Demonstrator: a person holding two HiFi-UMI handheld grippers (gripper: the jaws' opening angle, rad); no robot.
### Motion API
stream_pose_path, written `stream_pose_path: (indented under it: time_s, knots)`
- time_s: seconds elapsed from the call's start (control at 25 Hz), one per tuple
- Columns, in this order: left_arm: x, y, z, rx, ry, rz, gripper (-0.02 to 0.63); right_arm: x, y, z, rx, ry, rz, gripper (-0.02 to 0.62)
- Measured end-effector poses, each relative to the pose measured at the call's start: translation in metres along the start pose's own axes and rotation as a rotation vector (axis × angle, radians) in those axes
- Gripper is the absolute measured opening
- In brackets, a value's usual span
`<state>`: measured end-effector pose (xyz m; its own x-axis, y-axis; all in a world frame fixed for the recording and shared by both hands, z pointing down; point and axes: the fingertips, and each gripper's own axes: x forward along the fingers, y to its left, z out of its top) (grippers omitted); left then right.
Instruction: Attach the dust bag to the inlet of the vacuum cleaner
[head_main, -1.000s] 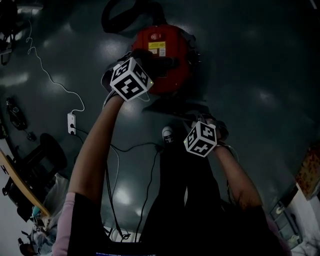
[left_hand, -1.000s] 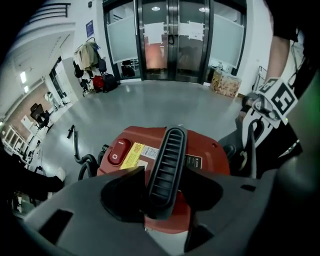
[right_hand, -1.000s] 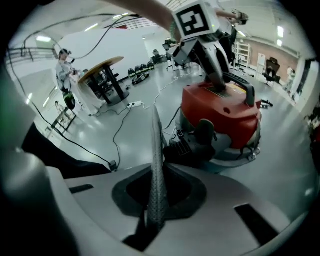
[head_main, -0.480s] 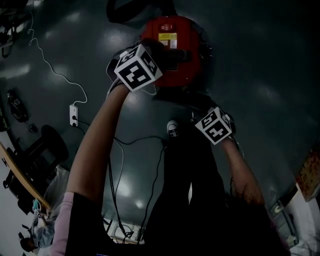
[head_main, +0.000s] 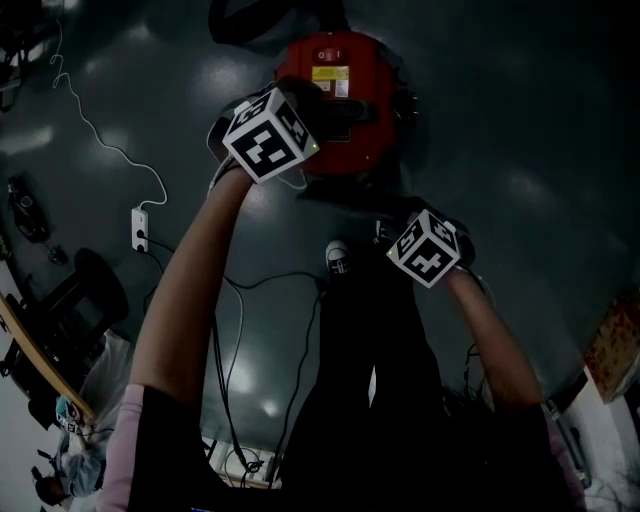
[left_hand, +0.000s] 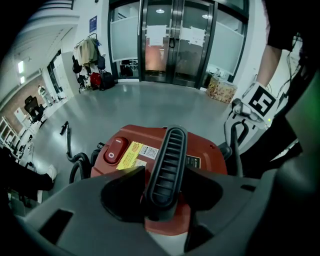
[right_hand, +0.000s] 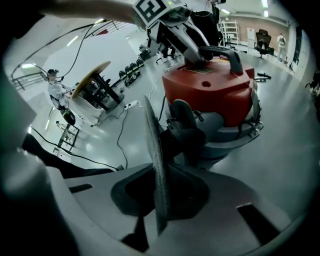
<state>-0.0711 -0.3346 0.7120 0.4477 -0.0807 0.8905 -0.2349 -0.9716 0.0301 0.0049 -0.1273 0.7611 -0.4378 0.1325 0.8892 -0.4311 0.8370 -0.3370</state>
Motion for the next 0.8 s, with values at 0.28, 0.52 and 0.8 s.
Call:
stream_pose_path:
  time_s: [0.28, 0.52, 0.8]
  knots:
    - [0.001, 0.000, -0.001, -0.004, -0.010, -0.001, 0.212, 0.007, -0.010, 0.000, 0.234, -0.010, -0.135, 0.048]
    - [-0.001, 0.000, 0.000, -0.011, -0.014, 0.004, 0.212, 0.007, -0.014, 0.003, 0.028, -0.028, -0.241, 0.066]
    - [0.001, 0.002, 0.000, -0.020, -0.010, 0.014, 0.213, 0.014, -0.027, -0.002, 0.416, -0.137, -0.159, 0.064]
